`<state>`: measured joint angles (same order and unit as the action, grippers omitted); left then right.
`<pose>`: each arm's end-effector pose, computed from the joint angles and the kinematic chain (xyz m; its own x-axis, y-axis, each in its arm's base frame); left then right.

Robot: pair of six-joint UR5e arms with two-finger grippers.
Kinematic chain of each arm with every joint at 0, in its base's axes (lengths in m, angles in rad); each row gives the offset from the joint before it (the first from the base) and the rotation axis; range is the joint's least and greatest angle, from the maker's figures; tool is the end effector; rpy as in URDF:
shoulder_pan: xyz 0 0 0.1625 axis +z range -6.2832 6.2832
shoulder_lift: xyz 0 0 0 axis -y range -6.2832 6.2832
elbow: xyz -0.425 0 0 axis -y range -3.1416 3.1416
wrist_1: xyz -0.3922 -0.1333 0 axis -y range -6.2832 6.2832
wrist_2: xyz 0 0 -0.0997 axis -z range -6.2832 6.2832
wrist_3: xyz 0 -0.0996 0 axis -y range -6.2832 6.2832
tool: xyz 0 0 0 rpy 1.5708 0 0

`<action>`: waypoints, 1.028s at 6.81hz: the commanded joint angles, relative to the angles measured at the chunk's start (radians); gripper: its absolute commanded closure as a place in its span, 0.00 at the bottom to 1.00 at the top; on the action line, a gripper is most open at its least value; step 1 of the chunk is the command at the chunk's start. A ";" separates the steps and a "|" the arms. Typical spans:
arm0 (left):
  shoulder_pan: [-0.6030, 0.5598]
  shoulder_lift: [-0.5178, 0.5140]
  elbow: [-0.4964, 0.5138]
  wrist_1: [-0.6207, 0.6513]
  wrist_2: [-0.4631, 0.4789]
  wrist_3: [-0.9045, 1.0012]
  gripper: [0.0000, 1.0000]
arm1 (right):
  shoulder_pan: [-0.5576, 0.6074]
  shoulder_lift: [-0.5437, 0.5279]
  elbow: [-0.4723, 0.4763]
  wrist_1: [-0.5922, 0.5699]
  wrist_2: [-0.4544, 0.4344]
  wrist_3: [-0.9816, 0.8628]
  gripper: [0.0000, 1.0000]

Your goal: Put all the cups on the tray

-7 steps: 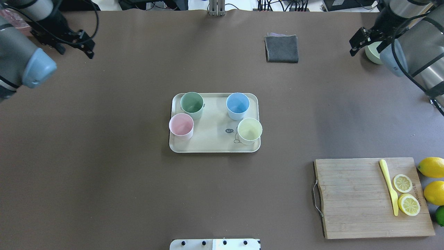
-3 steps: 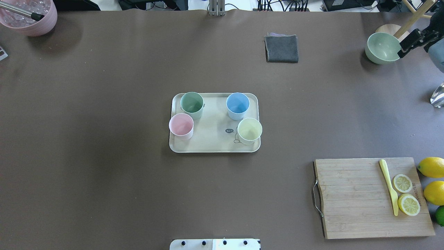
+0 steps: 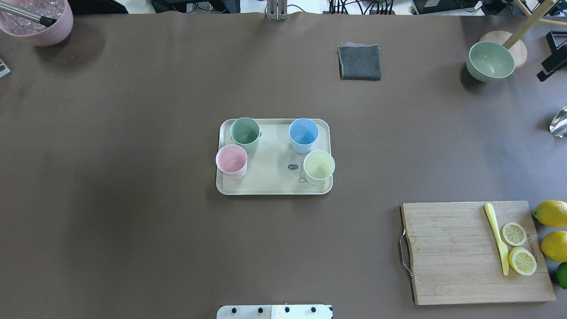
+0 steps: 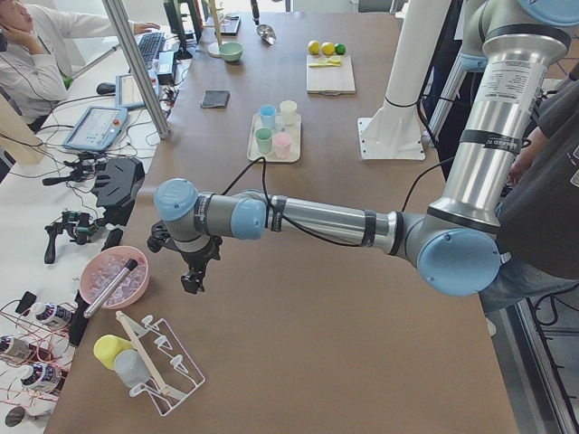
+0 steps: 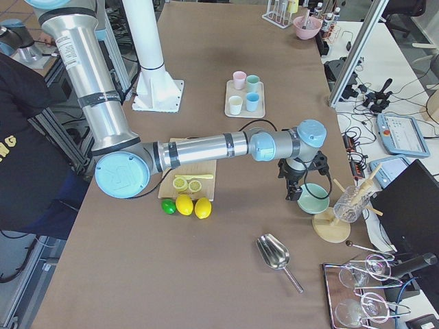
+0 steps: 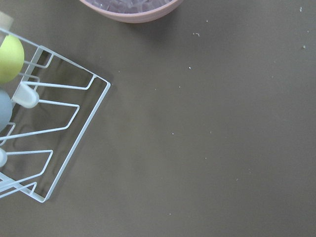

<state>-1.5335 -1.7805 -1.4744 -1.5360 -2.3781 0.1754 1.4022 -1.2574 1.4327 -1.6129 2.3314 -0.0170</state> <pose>-0.0396 -0.5848 0.5947 0.6718 0.2550 -0.6955 -0.1568 0.9666 0.2029 -0.0413 -0.6276 0.5567 0.6959 -0.2284 0.6809 0.1782 0.9733 0.1444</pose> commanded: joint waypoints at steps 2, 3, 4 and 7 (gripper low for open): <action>-0.007 0.064 -0.021 -0.070 -0.024 -0.011 0.02 | 0.017 -0.017 0.000 0.007 0.008 -0.015 0.00; -0.005 0.059 -0.026 -0.069 -0.015 -0.077 0.02 | 0.017 -0.017 0.000 0.008 0.008 -0.015 0.00; -0.004 0.052 -0.044 -0.064 -0.018 -0.144 0.02 | 0.017 -0.017 0.002 0.008 0.008 -0.015 0.00; -0.005 0.064 -0.046 -0.059 -0.018 -0.137 0.02 | 0.018 -0.028 0.002 0.008 0.008 -0.014 0.00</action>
<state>-1.5386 -1.7172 -1.5198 -1.5960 -2.4022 0.0359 1.4200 -1.2786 1.4341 -1.6046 2.3390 -0.0319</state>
